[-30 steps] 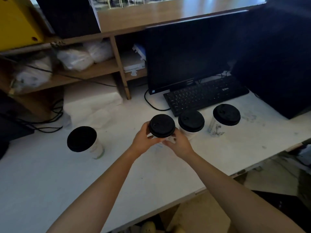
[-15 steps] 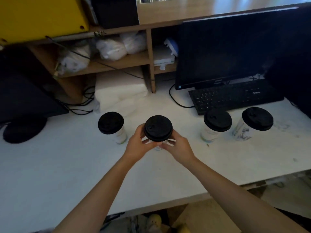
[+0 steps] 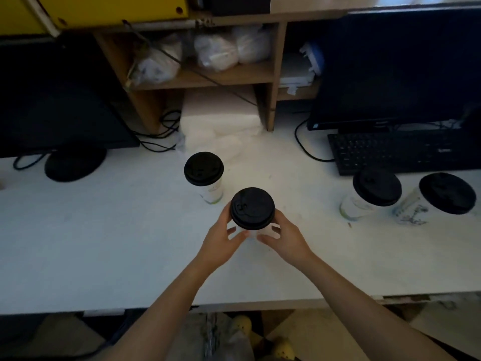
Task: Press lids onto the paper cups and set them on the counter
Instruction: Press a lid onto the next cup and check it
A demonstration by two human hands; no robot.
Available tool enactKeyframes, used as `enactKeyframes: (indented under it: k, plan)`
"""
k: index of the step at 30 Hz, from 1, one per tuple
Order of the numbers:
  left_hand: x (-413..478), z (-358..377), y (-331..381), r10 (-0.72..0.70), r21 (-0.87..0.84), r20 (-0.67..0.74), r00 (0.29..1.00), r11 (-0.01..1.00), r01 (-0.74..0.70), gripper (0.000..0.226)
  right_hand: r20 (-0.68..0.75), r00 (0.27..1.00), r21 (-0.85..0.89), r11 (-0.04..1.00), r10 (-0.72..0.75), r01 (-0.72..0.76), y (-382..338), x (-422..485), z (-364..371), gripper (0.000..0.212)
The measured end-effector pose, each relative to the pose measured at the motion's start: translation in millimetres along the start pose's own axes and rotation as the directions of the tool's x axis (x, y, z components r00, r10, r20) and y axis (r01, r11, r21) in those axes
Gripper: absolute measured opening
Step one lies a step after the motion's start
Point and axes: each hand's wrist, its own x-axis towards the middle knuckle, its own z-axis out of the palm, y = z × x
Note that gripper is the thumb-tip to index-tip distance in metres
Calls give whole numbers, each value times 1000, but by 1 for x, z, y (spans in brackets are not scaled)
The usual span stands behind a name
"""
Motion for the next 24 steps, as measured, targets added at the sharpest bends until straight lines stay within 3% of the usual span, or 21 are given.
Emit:
enactKeyframes:
  k: [2, 5, 8, 12, 20, 24]
  plan:
    - [-1, -3, -2, -3, 29, -42, 999, 1000, 4, 63, 4, 999, -72, 996, 50, -50, 0, 5, -8, 55]
    - [3, -4, 11, -85, -70, -278, 957, 995, 68, 42, -193, 974, 55, 993, 116, -108, -17, 18, -22, 34]
    - [20, 10, 38, -137, -95, -432, 891, 990, 106, 38, -198, 976, 115, 991, 88, -66, -50, 35, -19, 35]
    - [37, 32, 54, -108, 37, -417, 902, 990, 136, 38, -133, 991, -8, 1000, -26, 25, -65, 42, -1, 32]
    - [42, 35, 44, -58, 105, -454, 889, 987, 118, 31, -162, 985, 56, 996, -66, 76, -54, 45, 4, 28]
    - [43, 30, 44, -33, 127, -384, 923, 988, 88, 30, -176, 984, 71, 996, -39, 52, -58, 42, 4, 30]
